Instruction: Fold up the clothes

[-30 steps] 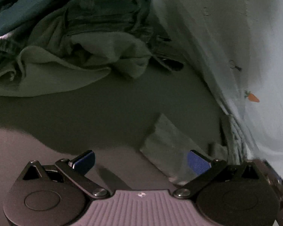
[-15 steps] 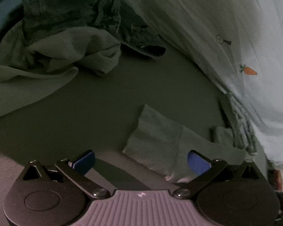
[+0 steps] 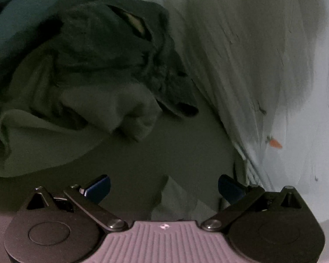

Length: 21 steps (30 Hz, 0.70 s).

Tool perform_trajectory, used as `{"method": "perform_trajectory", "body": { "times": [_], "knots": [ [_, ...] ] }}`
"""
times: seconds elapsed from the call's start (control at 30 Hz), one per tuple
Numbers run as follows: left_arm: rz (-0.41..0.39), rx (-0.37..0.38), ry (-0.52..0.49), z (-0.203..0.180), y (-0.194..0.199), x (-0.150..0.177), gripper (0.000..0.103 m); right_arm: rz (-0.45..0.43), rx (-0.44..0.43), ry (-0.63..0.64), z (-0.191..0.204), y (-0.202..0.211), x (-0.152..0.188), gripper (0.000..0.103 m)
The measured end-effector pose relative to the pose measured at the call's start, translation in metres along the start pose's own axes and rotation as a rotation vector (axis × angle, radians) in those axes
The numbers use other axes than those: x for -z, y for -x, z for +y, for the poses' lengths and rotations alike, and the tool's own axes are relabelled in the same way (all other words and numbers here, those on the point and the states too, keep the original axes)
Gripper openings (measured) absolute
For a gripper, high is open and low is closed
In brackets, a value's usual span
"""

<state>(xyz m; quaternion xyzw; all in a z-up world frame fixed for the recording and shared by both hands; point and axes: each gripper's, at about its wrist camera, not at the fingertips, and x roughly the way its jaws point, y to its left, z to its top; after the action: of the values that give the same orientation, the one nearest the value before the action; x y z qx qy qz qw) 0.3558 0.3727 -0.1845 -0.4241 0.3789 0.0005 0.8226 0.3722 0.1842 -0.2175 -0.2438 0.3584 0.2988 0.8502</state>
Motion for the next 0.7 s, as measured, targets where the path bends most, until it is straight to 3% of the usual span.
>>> {"method": "perform_trajectory", "body": {
  "times": [0.1, 0.23, 0.47, 0.63, 0.7],
  "knots": [
    [-0.007, -0.012, 0.007, 0.000, 0.003, 0.004, 0.103, 0.018, -0.031, -0.068, -0.010, 0.000, -0.007, 0.005],
    [-0.010, -0.047, -0.051, -0.012, 0.009, 0.012, 0.103, -0.071, 0.009, -0.128, -0.025, 0.035, -0.011, 0.004],
    [-0.002, -0.049, -0.204, -0.073, 0.009, 0.037, 0.103, -0.209, 0.197, -0.501, -0.139, 0.151, 0.051, 0.004],
    [0.077, -0.059, -0.319, -0.121, -0.010, 0.077, 0.103, -0.157, 0.421, -0.719, -0.215, 0.206, 0.146, 0.004],
    [0.125, -0.068, -0.381, -0.140, -0.023, 0.099, 0.103, -0.070, 0.477, -0.771, -0.236, 0.202, 0.186, 0.015]
  ]
}}
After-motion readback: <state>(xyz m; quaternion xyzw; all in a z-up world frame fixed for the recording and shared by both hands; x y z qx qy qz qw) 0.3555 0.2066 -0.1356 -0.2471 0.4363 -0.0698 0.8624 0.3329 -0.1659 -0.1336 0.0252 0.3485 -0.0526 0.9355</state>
